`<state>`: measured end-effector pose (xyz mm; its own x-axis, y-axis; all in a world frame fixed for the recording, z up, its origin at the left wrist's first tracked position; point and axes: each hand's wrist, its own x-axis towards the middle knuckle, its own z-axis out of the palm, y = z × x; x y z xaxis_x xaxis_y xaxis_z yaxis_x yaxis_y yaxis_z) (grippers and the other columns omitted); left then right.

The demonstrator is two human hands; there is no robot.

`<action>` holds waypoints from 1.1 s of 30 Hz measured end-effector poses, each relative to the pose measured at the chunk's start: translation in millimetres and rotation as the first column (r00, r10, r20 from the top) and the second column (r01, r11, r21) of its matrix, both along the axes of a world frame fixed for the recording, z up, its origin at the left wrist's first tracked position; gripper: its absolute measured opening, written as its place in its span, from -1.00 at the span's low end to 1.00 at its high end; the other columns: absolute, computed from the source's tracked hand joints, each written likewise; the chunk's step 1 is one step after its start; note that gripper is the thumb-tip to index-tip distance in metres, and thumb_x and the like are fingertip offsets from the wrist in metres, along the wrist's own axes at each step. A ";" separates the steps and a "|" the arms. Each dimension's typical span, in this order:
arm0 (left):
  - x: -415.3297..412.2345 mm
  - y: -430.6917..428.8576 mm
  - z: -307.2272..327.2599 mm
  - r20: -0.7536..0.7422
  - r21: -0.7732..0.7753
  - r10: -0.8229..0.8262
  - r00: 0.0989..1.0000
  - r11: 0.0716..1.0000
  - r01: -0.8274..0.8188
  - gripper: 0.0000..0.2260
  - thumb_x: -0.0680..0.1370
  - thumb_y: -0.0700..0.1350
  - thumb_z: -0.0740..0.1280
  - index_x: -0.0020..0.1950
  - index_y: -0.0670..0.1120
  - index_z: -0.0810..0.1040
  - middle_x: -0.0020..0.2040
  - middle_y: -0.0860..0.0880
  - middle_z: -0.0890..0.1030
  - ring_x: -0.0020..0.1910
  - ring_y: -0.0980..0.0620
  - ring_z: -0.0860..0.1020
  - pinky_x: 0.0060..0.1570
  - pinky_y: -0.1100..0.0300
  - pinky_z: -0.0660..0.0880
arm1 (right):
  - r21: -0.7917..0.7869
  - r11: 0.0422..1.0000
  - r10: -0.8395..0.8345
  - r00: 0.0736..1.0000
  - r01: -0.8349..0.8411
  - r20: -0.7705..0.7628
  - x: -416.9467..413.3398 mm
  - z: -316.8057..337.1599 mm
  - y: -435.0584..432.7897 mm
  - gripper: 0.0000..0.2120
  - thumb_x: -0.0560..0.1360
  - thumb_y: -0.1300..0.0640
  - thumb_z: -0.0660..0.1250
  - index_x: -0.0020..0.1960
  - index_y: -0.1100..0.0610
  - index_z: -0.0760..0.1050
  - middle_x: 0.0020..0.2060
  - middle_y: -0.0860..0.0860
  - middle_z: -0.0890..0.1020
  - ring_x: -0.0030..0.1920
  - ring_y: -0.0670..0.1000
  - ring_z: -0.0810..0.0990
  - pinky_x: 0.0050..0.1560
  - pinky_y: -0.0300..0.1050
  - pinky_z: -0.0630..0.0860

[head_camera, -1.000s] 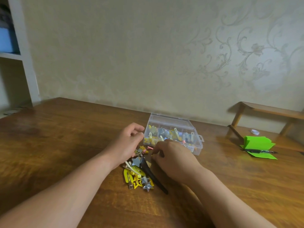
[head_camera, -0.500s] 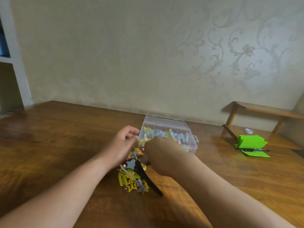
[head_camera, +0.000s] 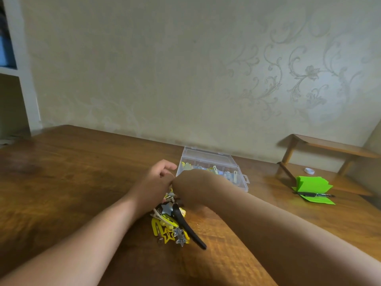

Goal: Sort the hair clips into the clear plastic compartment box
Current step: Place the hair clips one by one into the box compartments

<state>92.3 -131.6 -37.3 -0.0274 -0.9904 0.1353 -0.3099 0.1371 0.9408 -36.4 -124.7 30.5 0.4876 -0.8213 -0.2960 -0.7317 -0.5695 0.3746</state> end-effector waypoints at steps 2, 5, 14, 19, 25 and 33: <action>0.9 0.3 0.0 0.010 -0.008 0.008 1.000 1.000 -0.008 -0.76 0.71 -0.10 0.24 0.33 0.11 0.55 0.11 0.00 0.62 0.05 -0.02 0.63 -0.14 0.07 0.59 | 0.028 1.000 -0.013 1.000 0.013 -0.001 -2.7 2.0 -4.5 -0.79 0.66 0.23 0.35 0.27 0.22 0.58 -0.27 -0.01 0.51 -0.15 0.02 0.59 0.05 -0.08 0.61; 0.1 1.6 1.6 0.046 -0.019 0.013 0.999 1.000 -0.012 -0.75 0.71 -0.13 0.22 0.34 0.11 0.54 0.08 0.00 0.62 0.03 0.00 0.62 -0.18 0.11 0.57 | 0.129 0.984 -0.134 0.990 0.127 0.052 -6.4 4.0 -13.0 -0.77 0.65 0.28 0.32 0.29 0.29 0.56 -0.28 0.08 0.61 -0.33 0.02 0.62 -0.22 -0.15 0.62; -0.8 -3.7 -1.4 0.035 -0.023 0.027 0.999 0.999 -0.026 -0.74 0.71 -0.16 0.21 0.34 0.11 0.52 0.11 0.00 0.58 0.01 -0.03 0.61 -0.24 0.16 0.55 | 0.132 0.966 -0.242 0.960 0.224 0.144 -27.6 -0.1 -11.8 -0.74 0.60 0.27 0.38 0.27 0.23 0.62 0.00 0.15 0.74 -0.05 0.12 0.77 0.07 0.03 0.72; 0.2 -5.6 -4.8 0.040 -0.050 0.013 0.999 0.999 -0.011 -0.75 0.71 -0.15 0.23 0.36 0.06 0.51 0.11 -0.04 0.57 0.01 -0.05 0.60 -0.20 0.13 0.56 | -0.078 0.984 -0.124 0.930 0.160 0.347 -60.8 -21.1 29.1 -0.76 0.62 0.24 0.33 0.18 -0.02 0.64 0.09 -0.05 0.66 0.07 0.03 0.65 0.07 -0.07 0.66; -0.5 12.6 3.7 0.082 -0.054 0.051 0.995 0.997 -0.047 -0.74 0.70 -0.13 0.23 0.38 0.06 0.52 0.09 -0.04 0.58 0.02 -0.11 0.63 -0.01 -0.08 0.66 | -0.086 0.987 -0.101 0.944 0.134 0.314 -72.1 -19.6 56.5 -0.78 0.62 0.30 0.30 0.19 0.07 0.59 0.02 -0.02 0.61 -0.03 0.03 0.62 -0.08 -0.12 0.60; -2.6 19.8 5.6 -0.003 -0.057 0.187 0.982 0.981 -0.187 -0.75 0.70 -0.21 0.21 0.35 -0.04 0.54 0.08 -0.12 0.56 -0.06 -0.04 0.57 -0.20 0.03 0.68 | 0.001 1.000 0.027 0.991 -0.027 0.133 -45.1 13.4 57.8 -0.81 0.71 0.13 0.28 0.18 0.24 0.57 -0.14 0.05 0.56 -0.01 0.13 0.66 0.12 0.05 0.67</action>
<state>89.8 -111.8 -31.7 0.1576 -0.9688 0.1915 -0.3375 0.1294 0.9324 -81.5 -67.0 44.0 0.5447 -0.8067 -0.2291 -0.7594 -0.5904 0.2734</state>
